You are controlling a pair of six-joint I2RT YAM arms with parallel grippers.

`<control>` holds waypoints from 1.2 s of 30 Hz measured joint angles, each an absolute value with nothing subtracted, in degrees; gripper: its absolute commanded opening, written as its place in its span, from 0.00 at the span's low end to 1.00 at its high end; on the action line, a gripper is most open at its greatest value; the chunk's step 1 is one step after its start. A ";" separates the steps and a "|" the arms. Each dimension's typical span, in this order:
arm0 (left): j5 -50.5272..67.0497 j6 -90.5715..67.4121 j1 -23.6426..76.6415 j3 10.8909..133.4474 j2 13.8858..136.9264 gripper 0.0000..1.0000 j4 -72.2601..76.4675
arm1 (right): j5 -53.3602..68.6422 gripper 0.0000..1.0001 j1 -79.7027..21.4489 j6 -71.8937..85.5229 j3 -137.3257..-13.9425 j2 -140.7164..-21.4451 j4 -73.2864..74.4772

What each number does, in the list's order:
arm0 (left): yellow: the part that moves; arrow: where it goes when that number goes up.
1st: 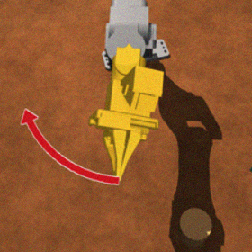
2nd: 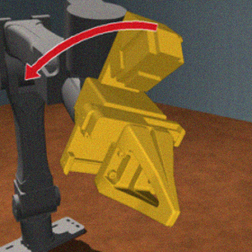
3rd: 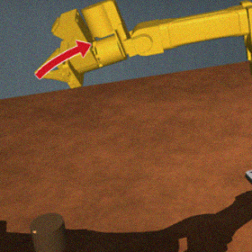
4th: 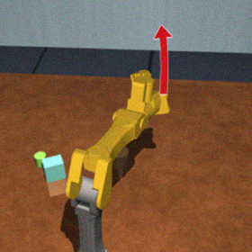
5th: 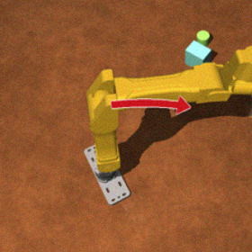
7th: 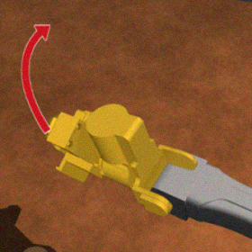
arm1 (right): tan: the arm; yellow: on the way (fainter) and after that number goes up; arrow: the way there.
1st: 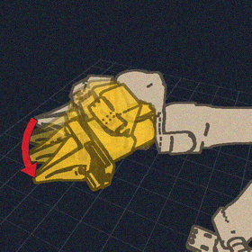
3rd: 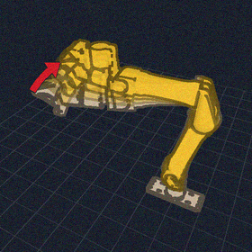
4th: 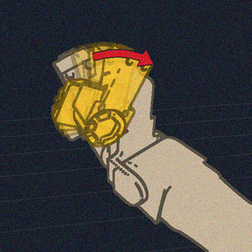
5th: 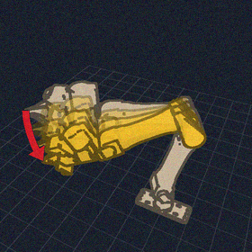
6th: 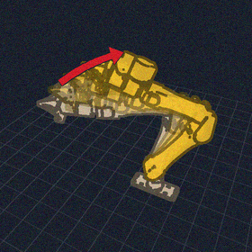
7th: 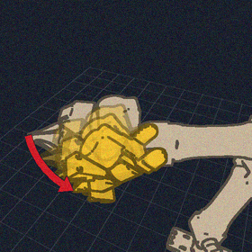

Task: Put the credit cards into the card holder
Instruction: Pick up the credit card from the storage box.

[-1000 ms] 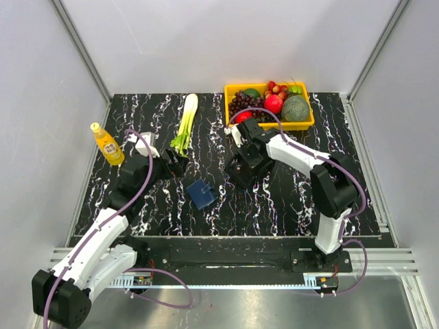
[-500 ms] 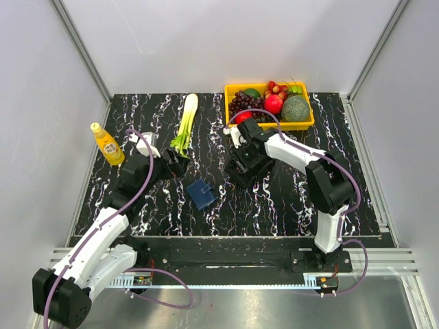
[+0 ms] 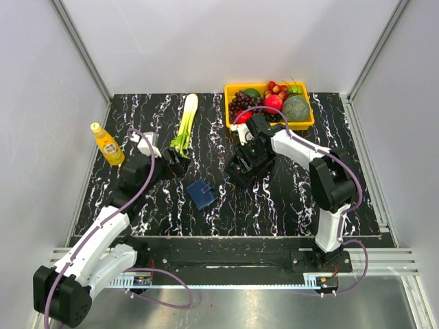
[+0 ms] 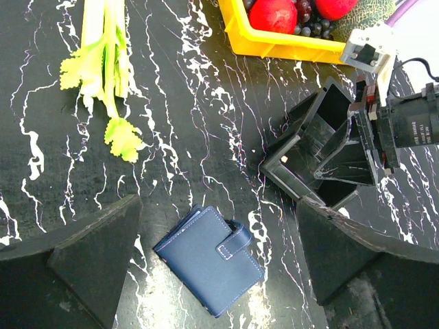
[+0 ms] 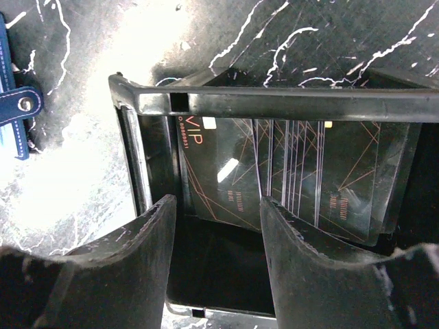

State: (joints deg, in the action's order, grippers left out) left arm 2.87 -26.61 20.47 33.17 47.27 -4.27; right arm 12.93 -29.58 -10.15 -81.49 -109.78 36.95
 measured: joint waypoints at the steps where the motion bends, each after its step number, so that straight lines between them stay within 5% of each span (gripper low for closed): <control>1: 2.90 -26.61 20.47 33.17 47.42 0.99 -4.21 | 13.23 0.59 -29.52 -10.26 -81.80 -109.82 37.39; 23: 3.25 -26.59 20.47 33.17 48.88 0.99 -4.38 | 17.41 0.56 -27.27 -14.59 -85.23 -112.55 43.31; 36: 3.92 -26.55 20.47 33.17 48.97 0.99 -4.38 | 12.73 0.56 -26.02 -13.67 -70.74 -102.15 39.99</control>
